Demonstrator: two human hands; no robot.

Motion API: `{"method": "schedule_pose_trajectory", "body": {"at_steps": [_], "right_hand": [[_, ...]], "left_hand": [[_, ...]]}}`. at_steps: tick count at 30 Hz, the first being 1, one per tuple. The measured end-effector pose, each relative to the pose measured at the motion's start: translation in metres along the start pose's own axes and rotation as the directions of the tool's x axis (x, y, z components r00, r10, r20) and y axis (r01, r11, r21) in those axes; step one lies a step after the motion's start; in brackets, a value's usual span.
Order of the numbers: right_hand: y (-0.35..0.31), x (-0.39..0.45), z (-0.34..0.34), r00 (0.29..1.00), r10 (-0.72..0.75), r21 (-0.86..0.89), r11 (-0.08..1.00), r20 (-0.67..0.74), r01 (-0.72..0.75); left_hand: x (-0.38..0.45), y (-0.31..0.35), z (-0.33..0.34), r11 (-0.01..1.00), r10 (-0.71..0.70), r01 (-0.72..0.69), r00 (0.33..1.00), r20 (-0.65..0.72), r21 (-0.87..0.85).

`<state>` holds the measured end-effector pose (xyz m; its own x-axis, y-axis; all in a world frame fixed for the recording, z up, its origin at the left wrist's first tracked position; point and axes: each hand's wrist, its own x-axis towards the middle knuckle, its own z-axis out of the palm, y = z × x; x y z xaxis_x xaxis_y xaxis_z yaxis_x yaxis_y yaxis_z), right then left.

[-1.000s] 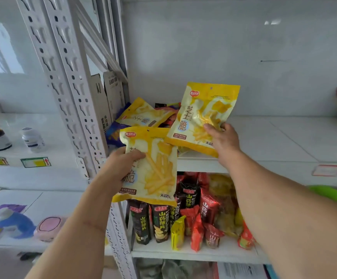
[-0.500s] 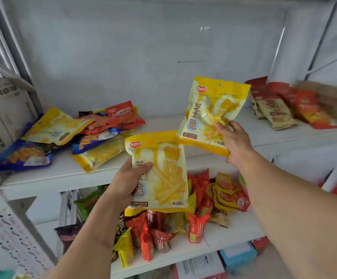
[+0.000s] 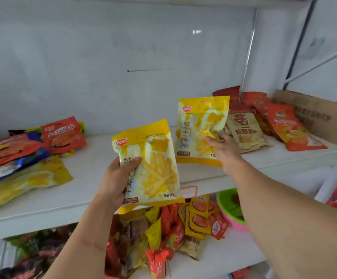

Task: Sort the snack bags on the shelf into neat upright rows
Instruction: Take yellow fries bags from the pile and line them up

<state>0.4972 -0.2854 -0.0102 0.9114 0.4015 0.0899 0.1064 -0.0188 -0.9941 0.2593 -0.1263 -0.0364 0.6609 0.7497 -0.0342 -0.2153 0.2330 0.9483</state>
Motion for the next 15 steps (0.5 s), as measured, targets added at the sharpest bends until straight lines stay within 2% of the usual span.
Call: {"method": "schedule_pose_trajectory", "body": {"at_steps": [9,15], "right_hand": [[0.008,0.098,-0.004,0.997,-0.062,-0.167,0.983,0.055,0.07],[0.019,0.154,0.002,0.994,-0.038,-0.167,0.984,0.106,0.055]], "left_hand": [[0.084,0.001,0.071,0.996,-0.03,0.025,0.998,0.059,0.087],[0.133,0.001,0.098,0.991,-0.049,0.042,0.997,0.056,0.123]]}}
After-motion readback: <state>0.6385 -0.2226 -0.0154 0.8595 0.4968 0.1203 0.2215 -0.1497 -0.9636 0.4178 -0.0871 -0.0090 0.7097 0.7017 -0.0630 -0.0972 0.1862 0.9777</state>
